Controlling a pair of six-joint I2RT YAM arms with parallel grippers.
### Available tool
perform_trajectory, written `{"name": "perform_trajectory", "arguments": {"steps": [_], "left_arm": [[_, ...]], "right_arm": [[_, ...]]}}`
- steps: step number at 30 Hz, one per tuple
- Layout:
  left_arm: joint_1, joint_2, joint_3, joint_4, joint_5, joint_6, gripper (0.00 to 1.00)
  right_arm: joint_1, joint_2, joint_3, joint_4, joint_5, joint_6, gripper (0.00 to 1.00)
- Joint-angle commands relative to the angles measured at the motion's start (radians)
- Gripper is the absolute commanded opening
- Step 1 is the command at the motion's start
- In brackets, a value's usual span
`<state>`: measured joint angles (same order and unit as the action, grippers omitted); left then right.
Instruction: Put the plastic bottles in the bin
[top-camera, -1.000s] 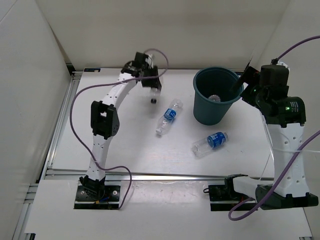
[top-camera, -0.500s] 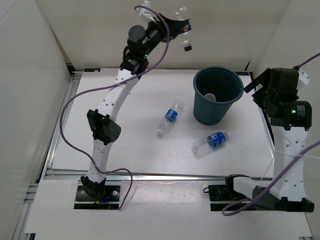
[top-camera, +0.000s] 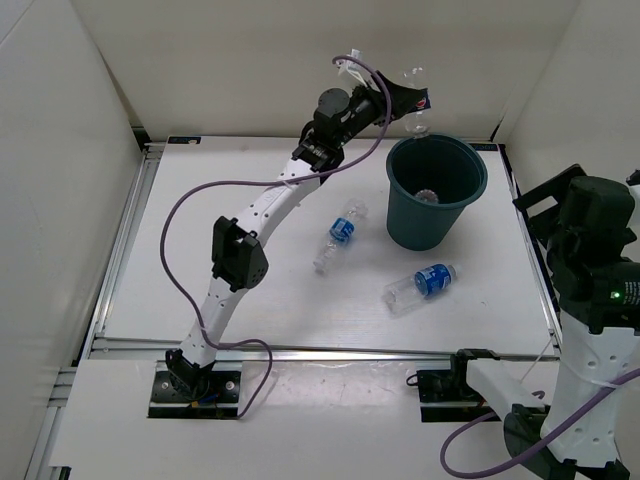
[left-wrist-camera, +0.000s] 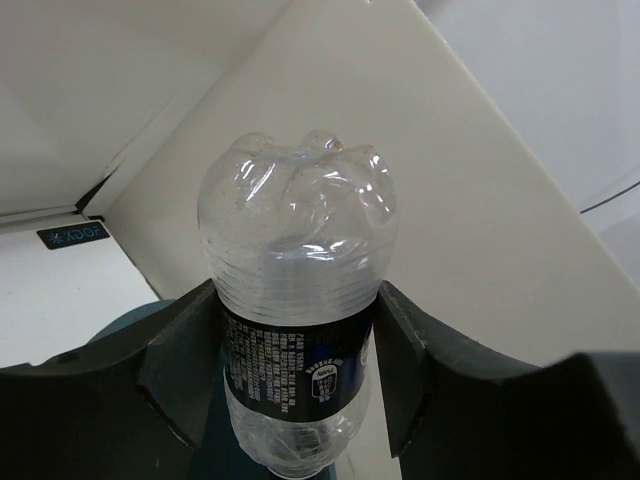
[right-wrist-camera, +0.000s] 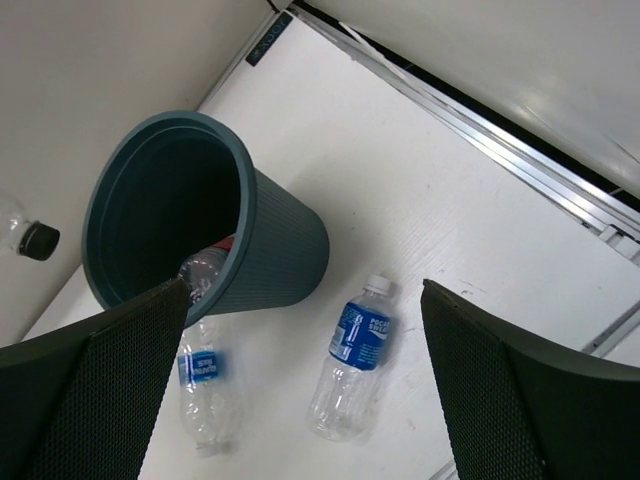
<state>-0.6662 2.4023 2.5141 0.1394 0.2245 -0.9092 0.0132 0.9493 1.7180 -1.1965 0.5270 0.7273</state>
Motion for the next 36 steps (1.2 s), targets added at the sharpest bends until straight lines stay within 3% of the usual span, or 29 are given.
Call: {"name": "perform_trajectory", "arguments": {"steps": [1, 3, 6, 7, 9, 12, 14, 15, 16, 19, 23, 25, 30, 36], "left_arm": [[0.002, -0.038, 0.008, 0.023, -0.001, 0.007, 0.67], [0.002, -0.014, 0.028, 0.023, 0.013, -0.023, 0.73], [-0.024, -0.026, 0.000, 0.025, 0.050, 0.018, 0.99], [-0.042, -0.054, -0.012, 0.025, 0.061, 0.048, 1.00], [-0.052, -0.084, -0.040, -0.013, 0.072, 0.137, 1.00], [-0.043, -0.170, -0.090, -0.126, 0.081, 0.240, 1.00], [-0.032, -0.314, -0.188, -0.170, 0.050, 0.349, 1.00], [-0.018, -0.380, -0.348, -0.170, 0.021, 0.371, 1.00], [-0.018, -0.520, -0.433, -0.179, -0.006, 0.413, 1.00], [0.005, -0.722, -0.724, -0.179, -0.123, 0.487, 1.00], [0.025, -1.082, -1.003, -0.213, -0.281, 0.526, 1.00], [0.037, -1.178, -1.119, -0.276, -0.336, 0.544, 1.00], [0.057, -1.400, -1.296, -0.422, -0.447, 0.553, 1.00], [0.057, -1.520, -1.361, -0.550, -0.498, 0.553, 1.00]], "right_arm": [[-0.002, 0.012, 0.012, -0.024, 0.048, 0.004, 1.00], [-0.002, 0.013, 0.012, -0.037, 0.048, 0.004, 1.00], [-0.002, 0.013, -0.029, -0.025, 0.039, -0.028, 1.00], [-0.002, 0.025, -0.040, -0.025, 0.021, -0.041, 1.00], [-0.002, 0.034, -0.093, -0.034, -0.042, -0.042, 1.00], [-0.002, 0.034, -0.203, -0.104, -0.071, 0.091, 1.00], [-0.002, 0.034, -0.254, -0.121, -0.123, 0.184, 1.00], [-0.002, 0.014, -0.285, -0.121, -0.140, 0.201, 1.00], [-0.002, -0.003, -0.360, -0.079, -0.162, 0.217, 1.00], [-0.012, -0.069, -0.548, 0.038, -0.290, 0.248, 1.00], [-0.012, -0.078, -0.743, 0.093, -0.381, 0.386, 1.00], [-0.012, -0.087, -0.822, 0.162, -0.429, 0.397, 1.00], [-0.012, -0.017, -1.024, 0.406, -0.518, 0.454, 1.00], [-0.012, 0.173, -1.037, 0.543, -0.550, 0.410, 1.00]]}}
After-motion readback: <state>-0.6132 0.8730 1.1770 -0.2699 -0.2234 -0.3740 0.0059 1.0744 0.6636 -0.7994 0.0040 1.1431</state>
